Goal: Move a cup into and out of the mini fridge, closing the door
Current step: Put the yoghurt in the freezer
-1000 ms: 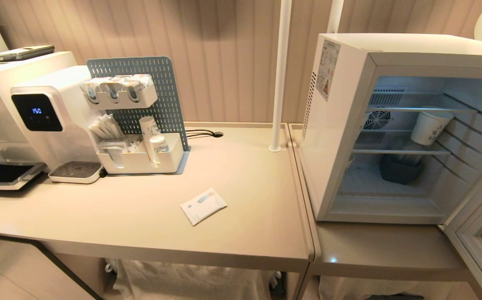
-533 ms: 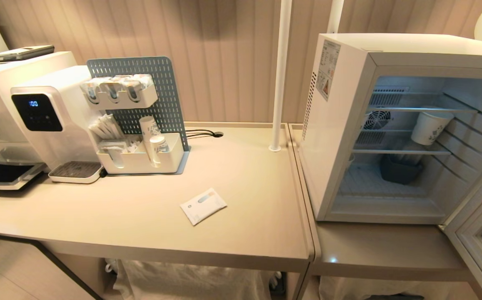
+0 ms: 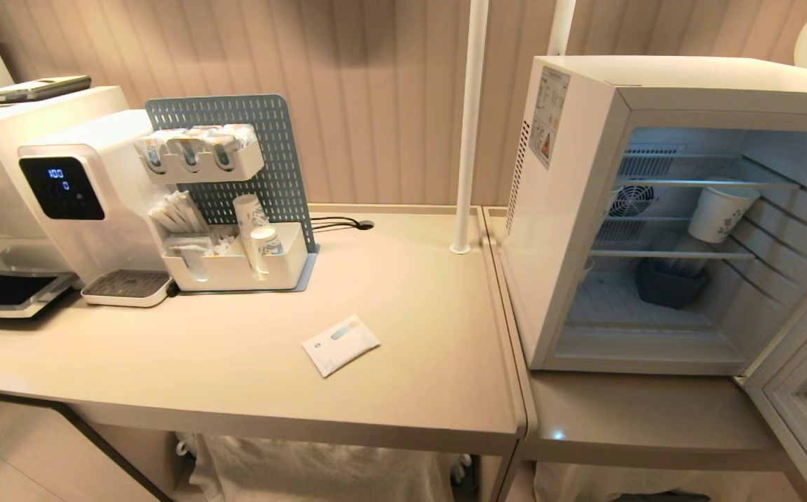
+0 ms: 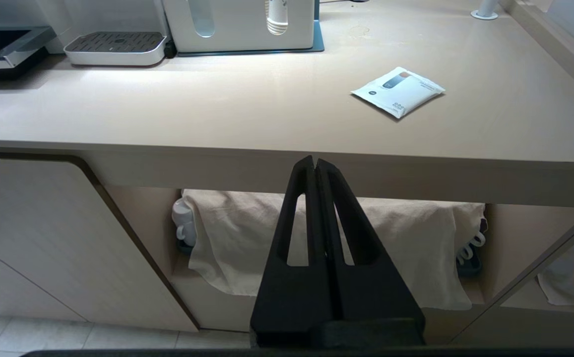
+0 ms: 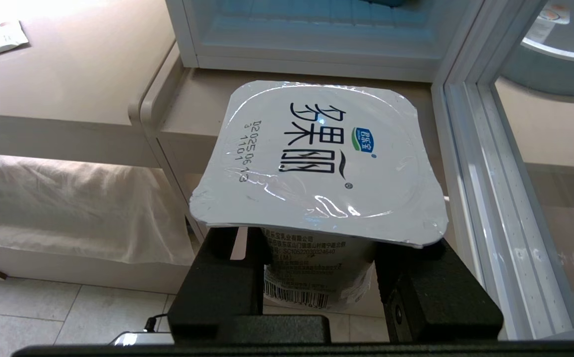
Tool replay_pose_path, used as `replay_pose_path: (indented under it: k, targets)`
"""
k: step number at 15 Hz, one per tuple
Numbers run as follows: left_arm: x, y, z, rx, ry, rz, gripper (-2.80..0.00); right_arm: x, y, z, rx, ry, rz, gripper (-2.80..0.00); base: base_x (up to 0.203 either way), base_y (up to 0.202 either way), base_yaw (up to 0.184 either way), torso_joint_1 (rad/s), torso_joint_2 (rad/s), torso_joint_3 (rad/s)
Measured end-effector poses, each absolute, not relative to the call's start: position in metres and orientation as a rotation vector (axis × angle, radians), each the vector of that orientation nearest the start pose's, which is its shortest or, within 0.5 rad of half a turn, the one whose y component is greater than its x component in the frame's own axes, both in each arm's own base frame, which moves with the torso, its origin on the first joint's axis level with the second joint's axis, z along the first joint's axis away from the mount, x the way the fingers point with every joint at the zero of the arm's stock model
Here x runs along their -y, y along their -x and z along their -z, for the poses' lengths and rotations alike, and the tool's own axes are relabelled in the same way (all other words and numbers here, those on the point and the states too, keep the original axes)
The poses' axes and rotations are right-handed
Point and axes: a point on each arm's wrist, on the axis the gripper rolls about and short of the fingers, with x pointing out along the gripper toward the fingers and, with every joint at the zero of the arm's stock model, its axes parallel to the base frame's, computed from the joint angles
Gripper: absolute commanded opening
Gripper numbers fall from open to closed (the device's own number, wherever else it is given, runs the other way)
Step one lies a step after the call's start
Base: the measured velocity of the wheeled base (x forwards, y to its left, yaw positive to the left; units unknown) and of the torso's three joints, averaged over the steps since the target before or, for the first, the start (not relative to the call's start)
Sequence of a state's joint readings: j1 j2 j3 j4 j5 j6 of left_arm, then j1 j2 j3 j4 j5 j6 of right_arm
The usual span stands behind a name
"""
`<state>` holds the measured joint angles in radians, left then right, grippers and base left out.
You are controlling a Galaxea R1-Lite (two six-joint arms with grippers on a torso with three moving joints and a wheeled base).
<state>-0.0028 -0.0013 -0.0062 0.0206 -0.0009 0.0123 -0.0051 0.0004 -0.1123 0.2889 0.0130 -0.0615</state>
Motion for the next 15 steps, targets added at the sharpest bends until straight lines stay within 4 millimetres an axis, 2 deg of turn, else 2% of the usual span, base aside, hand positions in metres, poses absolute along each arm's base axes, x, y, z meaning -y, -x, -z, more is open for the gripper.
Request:
replay_pose_path:
  k: [3, 11, 15]
  targets:
    - [-0.0001, 0.0235, -0.0748, -0.018, -0.019, 0.003, -2.8, -0.0005, 0.0339, -0.0766, -0.177, 0.059, -0.013, -2.8, 0.0, 0.0, 0.0, 0.004, 0.0, -0.055]
    - [-0.0001, 0.0236, -0.0753, -0.015, -0.018, 0.003, -2.8, -0.0005, 0.0339, -0.0765, -0.177, 0.06, -0.014, -2.8, 0.0, 0.0, 0.0, 0.003, 0.0, -0.177]
    - [-0.0001, 0.0235, -0.0753, -0.014, -0.018, 0.003, -2.8, -0.0005, 0.0339, -0.0764, -0.178, 0.06, -0.013, -2.8, 0.0, 0.0, 0.0, 0.001, 0.0, -0.025]
